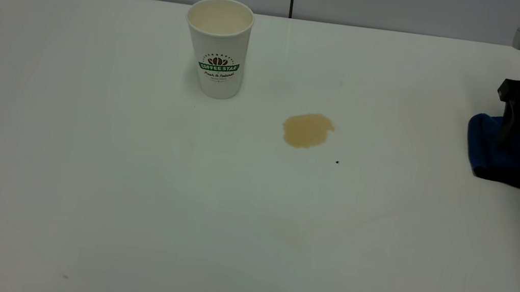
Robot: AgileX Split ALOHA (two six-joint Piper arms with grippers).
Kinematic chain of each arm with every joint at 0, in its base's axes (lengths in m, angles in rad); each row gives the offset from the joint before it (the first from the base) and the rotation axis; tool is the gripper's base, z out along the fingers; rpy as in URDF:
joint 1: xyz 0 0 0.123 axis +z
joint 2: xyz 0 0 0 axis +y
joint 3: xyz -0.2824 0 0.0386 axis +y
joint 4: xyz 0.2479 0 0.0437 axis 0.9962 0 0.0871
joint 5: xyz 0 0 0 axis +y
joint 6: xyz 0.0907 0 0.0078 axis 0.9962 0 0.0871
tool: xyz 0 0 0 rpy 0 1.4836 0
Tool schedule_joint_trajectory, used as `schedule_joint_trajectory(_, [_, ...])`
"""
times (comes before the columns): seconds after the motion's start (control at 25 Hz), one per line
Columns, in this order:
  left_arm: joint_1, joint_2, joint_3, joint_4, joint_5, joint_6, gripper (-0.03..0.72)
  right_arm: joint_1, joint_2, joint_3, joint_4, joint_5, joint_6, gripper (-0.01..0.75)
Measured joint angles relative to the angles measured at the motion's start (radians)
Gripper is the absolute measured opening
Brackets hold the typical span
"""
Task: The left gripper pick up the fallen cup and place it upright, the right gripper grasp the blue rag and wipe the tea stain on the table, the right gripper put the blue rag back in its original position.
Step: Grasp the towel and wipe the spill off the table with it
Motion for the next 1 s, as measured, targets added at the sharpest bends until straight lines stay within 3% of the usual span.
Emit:
schedule_joint_trajectory(0.36, [0.000, 0.000, 0.000, 0.000, 0.000, 0.000, 0.237, -0.002, 0.042, -0.004, -0.016, -0.020, -0.002, 0.637])
schedule_joint_trajectory(0.52, [0.000, 0.000, 0.000, 0.000, 0.000, 0.000, 0.237, -0.002, 0.046, -0.007, -0.027, -0.025, -0.002, 0.477])
schedule_joint_trajectory(0.76, [0.000, 0.000, 0.000, 0.000, 0.000, -0.001, 0.237, 0.002, 0.048, -0.011, -0.012, -0.018, -0.030, 0.106])
schedule_joint_trajectory(1.0, [0.000, 0.000, 0.000, 0.000, 0.000, -0.001, 0.237, 0.053, 0.048, -0.011, -0.012, 0.004, -0.101, 0.076])
